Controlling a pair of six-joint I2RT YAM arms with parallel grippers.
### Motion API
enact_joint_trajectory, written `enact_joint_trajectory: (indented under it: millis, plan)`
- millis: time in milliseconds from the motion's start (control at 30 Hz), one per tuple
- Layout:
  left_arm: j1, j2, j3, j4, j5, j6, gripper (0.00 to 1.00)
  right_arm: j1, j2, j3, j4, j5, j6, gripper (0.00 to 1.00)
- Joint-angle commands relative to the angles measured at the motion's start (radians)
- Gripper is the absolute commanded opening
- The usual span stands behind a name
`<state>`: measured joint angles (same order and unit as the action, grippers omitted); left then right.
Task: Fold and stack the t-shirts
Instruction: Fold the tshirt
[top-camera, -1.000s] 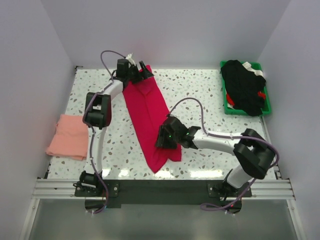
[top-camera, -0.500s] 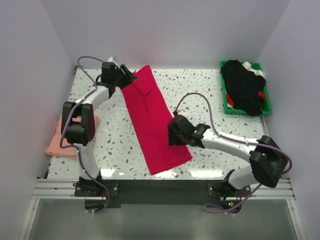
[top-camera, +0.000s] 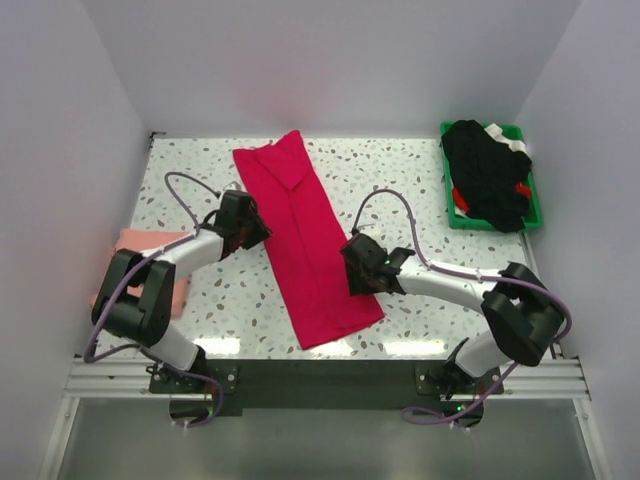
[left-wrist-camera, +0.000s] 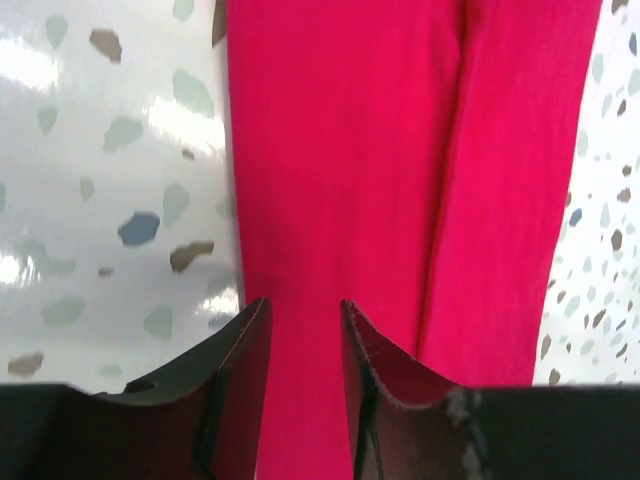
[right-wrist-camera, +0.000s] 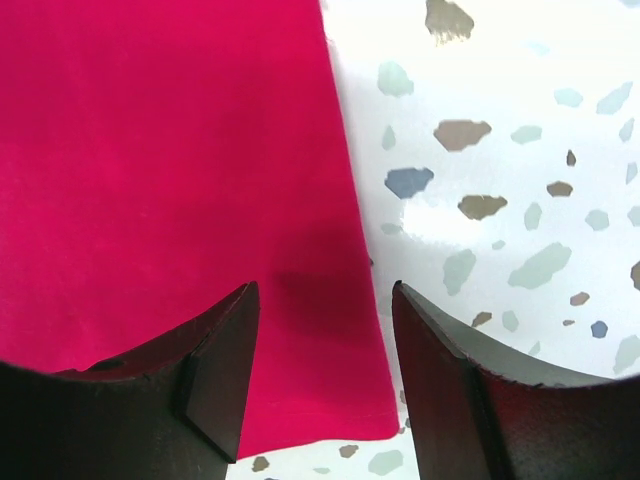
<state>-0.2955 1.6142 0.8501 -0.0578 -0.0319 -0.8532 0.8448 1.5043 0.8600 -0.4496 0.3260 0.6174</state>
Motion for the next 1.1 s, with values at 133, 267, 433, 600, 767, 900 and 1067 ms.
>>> enact_joint_trajectory:
  millis: [133, 267, 433, 600, 767, 900, 1067]
  plan:
    - [-0.129, -0.273, -0.193, -0.069, -0.117, 0.013, 0.51, 0.0, -0.041, -0.059, -0.005, 0.004, -0.002, 0.59]
    - [-0.185, -0.375, -0.317, -0.125, -0.105, -0.01, 0.54, 0.0, -0.076, -0.075, -0.015, -0.057, -0.005, 0.59]
    - [-0.281, -0.47, -0.388, -0.171, -0.053, -0.046, 0.55, 0.002, -0.093, -0.095, -0.02, -0.122, 0.004, 0.59]
    - [-0.355, -0.502, -0.414, -0.197, -0.011, -0.067, 0.57, 0.0, -0.108, -0.122, -0.034, -0.143, 0.025, 0.59]
    - [-0.474, -0.467, -0.421, -0.211, -0.002, -0.127, 0.57, -0.026, -0.17, -0.167, -0.035, -0.16, 0.045, 0.59]
    - [-0.55, -0.421, -0.401, -0.254, -0.022, -0.182, 0.54, -0.085, -0.199, -0.197, -0.029, -0.217, 0.03, 0.58]
    - [-0.635, -0.404, -0.387, -0.306, -0.039, -0.259, 0.49, -0.13, -0.225, -0.234, 0.003, -0.3, 0.013, 0.57]
